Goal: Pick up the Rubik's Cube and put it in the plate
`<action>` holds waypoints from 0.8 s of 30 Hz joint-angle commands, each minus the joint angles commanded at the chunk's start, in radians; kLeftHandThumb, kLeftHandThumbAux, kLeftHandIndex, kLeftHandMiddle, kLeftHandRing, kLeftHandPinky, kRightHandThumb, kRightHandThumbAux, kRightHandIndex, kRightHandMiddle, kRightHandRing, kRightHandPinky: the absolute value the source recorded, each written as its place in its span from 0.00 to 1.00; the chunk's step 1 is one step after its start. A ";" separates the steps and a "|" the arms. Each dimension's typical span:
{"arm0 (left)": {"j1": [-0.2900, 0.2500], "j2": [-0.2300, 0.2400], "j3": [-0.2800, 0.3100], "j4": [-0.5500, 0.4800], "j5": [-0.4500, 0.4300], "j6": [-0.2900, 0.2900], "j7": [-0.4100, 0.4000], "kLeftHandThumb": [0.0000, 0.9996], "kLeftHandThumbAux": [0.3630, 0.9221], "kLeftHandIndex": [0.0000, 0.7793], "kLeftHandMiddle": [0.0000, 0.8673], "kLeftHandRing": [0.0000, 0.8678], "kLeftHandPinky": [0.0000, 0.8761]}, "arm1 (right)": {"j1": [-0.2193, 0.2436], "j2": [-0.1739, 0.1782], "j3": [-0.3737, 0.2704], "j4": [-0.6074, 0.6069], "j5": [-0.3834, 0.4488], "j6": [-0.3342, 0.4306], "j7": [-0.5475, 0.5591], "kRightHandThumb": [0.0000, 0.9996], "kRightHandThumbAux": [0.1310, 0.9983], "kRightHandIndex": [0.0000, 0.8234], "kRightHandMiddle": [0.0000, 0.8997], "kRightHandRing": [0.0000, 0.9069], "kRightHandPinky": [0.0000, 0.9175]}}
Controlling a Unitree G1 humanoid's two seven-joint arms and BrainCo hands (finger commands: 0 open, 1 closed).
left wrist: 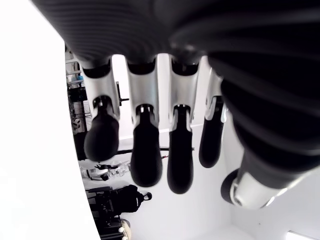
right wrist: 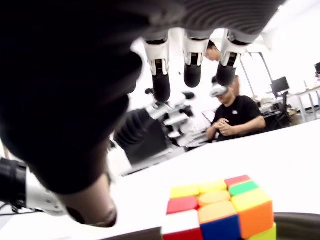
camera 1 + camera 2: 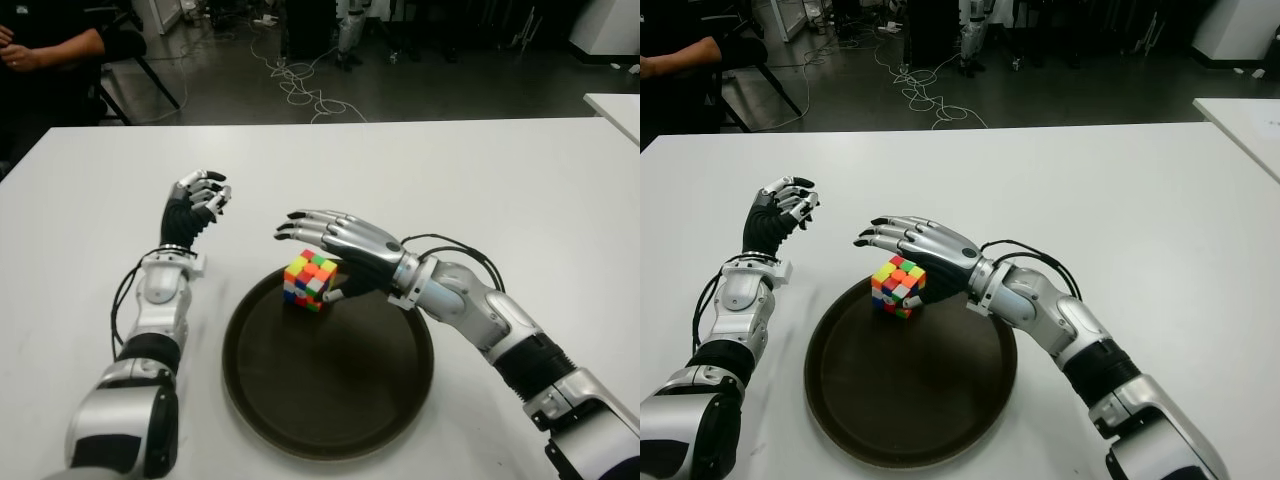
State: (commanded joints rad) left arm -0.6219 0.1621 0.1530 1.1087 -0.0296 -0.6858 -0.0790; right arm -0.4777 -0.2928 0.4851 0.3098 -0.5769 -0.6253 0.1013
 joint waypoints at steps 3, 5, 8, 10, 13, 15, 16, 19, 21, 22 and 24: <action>-0.001 0.001 -0.001 0.001 0.004 -0.005 0.002 0.84 0.55 0.51 0.65 0.75 0.78 | 0.006 0.000 -0.004 -0.011 0.005 -0.005 0.003 0.13 0.80 0.03 0.04 0.04 0.07; -0.001 0.001 -0.002 0.002 0.005 -0.009 0.002 0.84 0.56 0.51 0.65 0.75 0.77 | 0.008 0.000 -0.006 -0.015 0.006 -0.005 0.005 0.12 0.80 0.03 0.04 0.04 0.07; -0.001 0.002 -0.002 0.003 0.006 -0.013 0.001 0.84 0.55 0.51 0.65 0.75 0.77 | 0.010 0.001 -0.009 -0.021 0.007 -0.005 0.009 0.11 0.80 0.03 0.04 0.04 0.07; -0.001 0.003 -0.003 0.003 0.008 -0.015 0.003 0.84 0.55 0.51 0.65 0.75 0.77 | 0.012 0.000 -0.011 -0.027 0.005 -0.002 0.013 0.11 0.80 0.03 0.04 0.04 0.07; 0.000 0.005 -0.004 0.004 0.011 -0.018 0.004 0.84 0.55 0.51 0.65 0.75 0.78 | 0.016 0.000 -0.013 -0.036 0.001 0.004 0.020 0.07 0.80 0.03 0.04 0.04 0.07; 0.000 0.005 -0.004 0.005 0.012 -0.019 0.003 0.84 0.55 0.51 0.65 0.76 0.79 | 0.016 0.000 -0.014 -0.042 0.001 0.009 0.028 0.05 0.80 0.03 0.04 0.04 0.07; 0.000 0.005 -0.004 0.005 0.012 -0.020 0.003 0.84 0.55 0.51 0.65 0.76 0.80 | 0.016 0.000 -0.015 -0.043 0.001 0.011 0.031 0.05 0.80 0.03 0.04 0.04 0.07; 0.000 0.005 -0.004 0.004 0.012 -0.021 0.001 0.84 0.55 0.52 0.65 0.76 0.80 | 0.015 0.000 -0.018 -0.045 -0.001 0.010 0.036 0.04 0.80 0.03 0.04 0.04 0.07; 0.000 0.004 -0.003 0.004 0.009 -0.021 -0.004 0.84 0.55 0.52 0.66 0.76 0.80 | 0.014 0.000 -0.021 -0.044 -0.002 0.009 0.037 0.04 0.79 0.03 0.04 0.04 0.08; 0.000 0.004 -0.002 0.004 0.007 -0.020 -0.007 0.84 0.55 0.52 0.66 0.76 0.80 | 0.013 0.000 -0.023 -0.043 -0.003 0.008 0.036 0.04 0.79 0.03 0.04 0.04 0.08; 0.000 0.004 -0.001 0.003 0.004 -0.017 -0.011 0.84 0.55 0.52 0.65 0.76 0.80 | 0.011 0.000 -0.026 -0.040 -0.004 0.008 0.034 0.04 0.79 0.03 0.04 0.04 0.08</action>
State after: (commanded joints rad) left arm -0.6221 0.1660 0.1521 1.1119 -0.0255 -0.7031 -0.0898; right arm -0.4665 -0.2928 0.4592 0.2698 -0.5807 -0.6173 0.1353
